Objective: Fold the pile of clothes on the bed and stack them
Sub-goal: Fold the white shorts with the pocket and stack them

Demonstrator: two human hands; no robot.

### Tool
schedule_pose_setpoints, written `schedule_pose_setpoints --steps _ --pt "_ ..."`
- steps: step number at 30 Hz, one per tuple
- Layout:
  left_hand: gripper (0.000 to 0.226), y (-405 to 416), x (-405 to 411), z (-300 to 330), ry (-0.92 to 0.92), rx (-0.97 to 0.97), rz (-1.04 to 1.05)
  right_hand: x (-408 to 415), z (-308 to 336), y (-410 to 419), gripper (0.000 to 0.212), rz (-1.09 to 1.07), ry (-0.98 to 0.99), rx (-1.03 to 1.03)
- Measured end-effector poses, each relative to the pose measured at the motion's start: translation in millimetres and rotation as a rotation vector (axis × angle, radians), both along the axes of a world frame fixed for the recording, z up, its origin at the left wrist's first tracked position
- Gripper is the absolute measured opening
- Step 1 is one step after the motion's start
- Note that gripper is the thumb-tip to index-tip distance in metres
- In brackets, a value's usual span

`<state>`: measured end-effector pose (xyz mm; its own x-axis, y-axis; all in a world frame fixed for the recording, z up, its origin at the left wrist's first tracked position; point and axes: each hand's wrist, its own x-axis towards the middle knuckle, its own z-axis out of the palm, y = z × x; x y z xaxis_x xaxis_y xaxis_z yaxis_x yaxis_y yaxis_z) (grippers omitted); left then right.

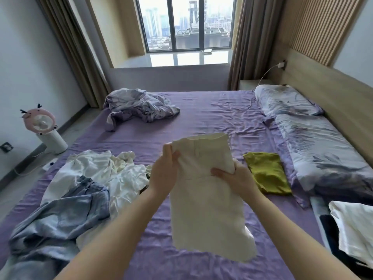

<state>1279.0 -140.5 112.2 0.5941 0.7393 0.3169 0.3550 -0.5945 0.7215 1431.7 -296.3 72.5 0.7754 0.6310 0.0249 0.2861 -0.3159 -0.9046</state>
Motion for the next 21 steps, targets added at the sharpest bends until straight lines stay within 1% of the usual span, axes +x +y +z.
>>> schedule_pose_setpoints --steps 1,3,5,7,11,14,17,19,20,21 --pt "0.019 -2 -4 -18 0.032 -0.017 0.008 -5 -15 -2 0.035 0.001 -0.006 -0.049" --pt "0.021 -6 -11 -51 0.097 -0.066 0.003 -15 -46 -8 0.039 0.01 0.056 -0.141" --pt "0.022 -7 -15 -78 0.125 -0.1 -0.022 -23 -71 -13 0.037 0.007 0.127 -0.2" --pt "0.026 -1 -16 -96 0.137 -0.111 -0.063 -27 -85 -14 0.036 0.008 0.158 -0.239" --pt "0.021 28 0 -117 0.113 -0.174 -0.114 -16 -96 6 0.04 0.019 0.268 -0.27" --pt "0.015 66 29 -131 0.094 -0.255 -0.107 9 -100 41 0.042 0.036 0.291 -0.281" --pt "0.016 112 74 -155 0.086 -0.365 -0.067 45 -120 86 0.034 0.004 0.308 -0.242" --pt "0.025 143 108 -179 0.084 -0.479 -0.045 72 -143 115 0.029 -0.076 0.355 -0.188" --pt "0.035 158 123 -194 0.083 -0.553 -0.034 86 -159 127 0.031 -0.13 0.387 -0.163" --pt "0.046 170 135 -212 0.086 -0.645 -0.021 99 -178 135 0.037 -0.178 0.412 -0.166"
